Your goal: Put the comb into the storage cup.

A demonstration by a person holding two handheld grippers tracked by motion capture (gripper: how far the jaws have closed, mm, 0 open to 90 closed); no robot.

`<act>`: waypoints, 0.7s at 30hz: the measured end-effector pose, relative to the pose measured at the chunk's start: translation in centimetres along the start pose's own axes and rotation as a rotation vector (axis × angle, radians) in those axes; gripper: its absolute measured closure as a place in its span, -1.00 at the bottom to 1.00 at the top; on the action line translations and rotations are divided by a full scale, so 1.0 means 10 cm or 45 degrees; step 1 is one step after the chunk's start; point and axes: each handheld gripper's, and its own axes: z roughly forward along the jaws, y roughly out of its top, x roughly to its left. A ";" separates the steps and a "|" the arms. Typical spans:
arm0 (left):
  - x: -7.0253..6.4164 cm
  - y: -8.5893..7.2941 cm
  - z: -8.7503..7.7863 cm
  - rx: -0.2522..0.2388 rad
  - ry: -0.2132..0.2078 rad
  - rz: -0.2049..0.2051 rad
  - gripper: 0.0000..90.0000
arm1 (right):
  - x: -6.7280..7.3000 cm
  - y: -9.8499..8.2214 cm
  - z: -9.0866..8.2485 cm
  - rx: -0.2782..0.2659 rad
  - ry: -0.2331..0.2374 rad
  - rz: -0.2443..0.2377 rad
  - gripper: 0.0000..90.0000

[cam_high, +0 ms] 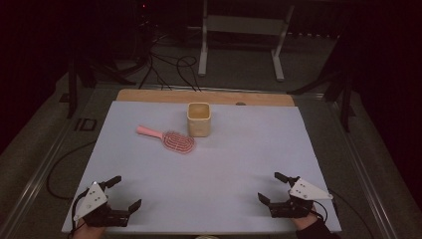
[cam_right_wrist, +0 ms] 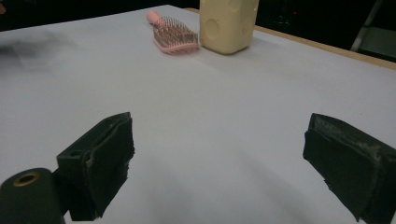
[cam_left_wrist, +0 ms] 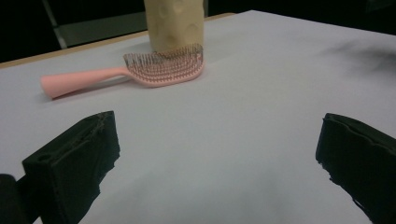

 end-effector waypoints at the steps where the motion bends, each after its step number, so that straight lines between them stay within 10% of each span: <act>1: -0.01 0.01 0.00 -0.001 -0.008 0.002 -0.99 | 0.00 0.00 0.00 0.001 -0.001 -0.001 -0.81; 21: -0.08 0.17 0.02 0.005 -0.082 0.020 -0.99 | 0.02 0.03 -0.01 -0.018 0.003 0.003 -0.81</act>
